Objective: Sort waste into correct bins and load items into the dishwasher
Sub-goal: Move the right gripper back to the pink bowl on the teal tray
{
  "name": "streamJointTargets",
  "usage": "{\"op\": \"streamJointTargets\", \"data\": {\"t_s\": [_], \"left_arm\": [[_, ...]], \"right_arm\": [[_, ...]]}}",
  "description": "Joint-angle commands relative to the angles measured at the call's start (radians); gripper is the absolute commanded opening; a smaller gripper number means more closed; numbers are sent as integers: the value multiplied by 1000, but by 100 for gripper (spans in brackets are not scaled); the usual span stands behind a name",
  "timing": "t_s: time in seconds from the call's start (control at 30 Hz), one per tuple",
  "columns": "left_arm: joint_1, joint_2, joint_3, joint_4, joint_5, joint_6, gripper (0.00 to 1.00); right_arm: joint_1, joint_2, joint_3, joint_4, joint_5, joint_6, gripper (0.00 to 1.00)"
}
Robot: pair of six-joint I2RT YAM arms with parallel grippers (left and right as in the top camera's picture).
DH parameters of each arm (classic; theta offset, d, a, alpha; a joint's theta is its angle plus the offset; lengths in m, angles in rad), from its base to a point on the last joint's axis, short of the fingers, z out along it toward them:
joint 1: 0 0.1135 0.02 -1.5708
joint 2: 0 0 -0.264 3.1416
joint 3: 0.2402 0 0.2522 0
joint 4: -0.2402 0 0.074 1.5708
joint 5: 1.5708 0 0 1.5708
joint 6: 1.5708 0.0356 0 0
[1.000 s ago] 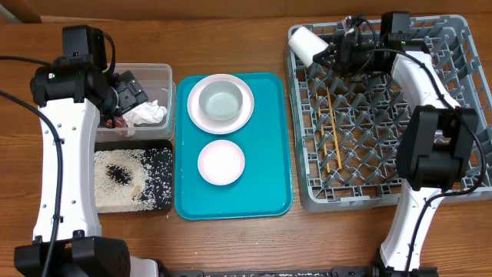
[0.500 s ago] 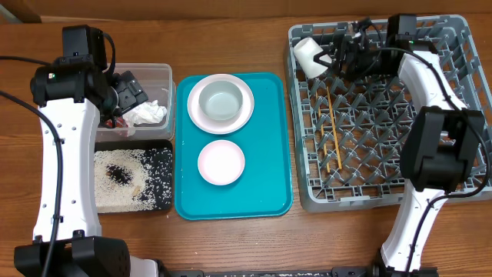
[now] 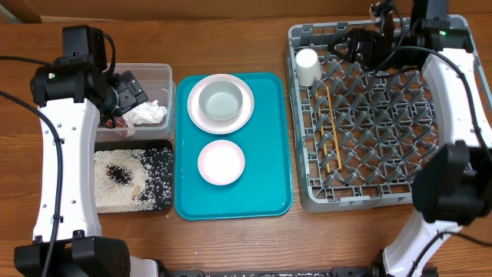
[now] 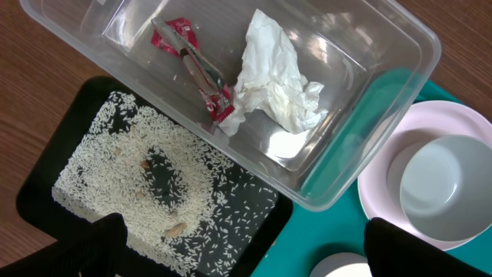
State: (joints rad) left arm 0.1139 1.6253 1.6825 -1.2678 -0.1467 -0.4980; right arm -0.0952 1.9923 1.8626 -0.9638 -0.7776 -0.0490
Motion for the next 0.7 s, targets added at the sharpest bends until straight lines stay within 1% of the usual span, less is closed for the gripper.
{"op": "streamJointTargets", "data": {"t_s": [0.0,0.17,0.2,0.33,0.5,0.67], "left_arm": [[3,6,14,1,-6,8,100],[3,6,14,1,-6,8,100],[3,6,14,1,-6,8,100],[3,6,14,1,-6,8,100],[3,6,14,1,-6,8,100],[3,6,14,1,-6,8,100]], "right_arm": [[61,-80,3,-29,212,-1,100],[185,-100,3,-88,332,-1,100],[247,-100,3,-105,367,-2,100],[385,-100,3,-102,442,-1,100],[553,-94,3,-95,494,0,100],[695,-64,2,-90,497,1,100]]}}
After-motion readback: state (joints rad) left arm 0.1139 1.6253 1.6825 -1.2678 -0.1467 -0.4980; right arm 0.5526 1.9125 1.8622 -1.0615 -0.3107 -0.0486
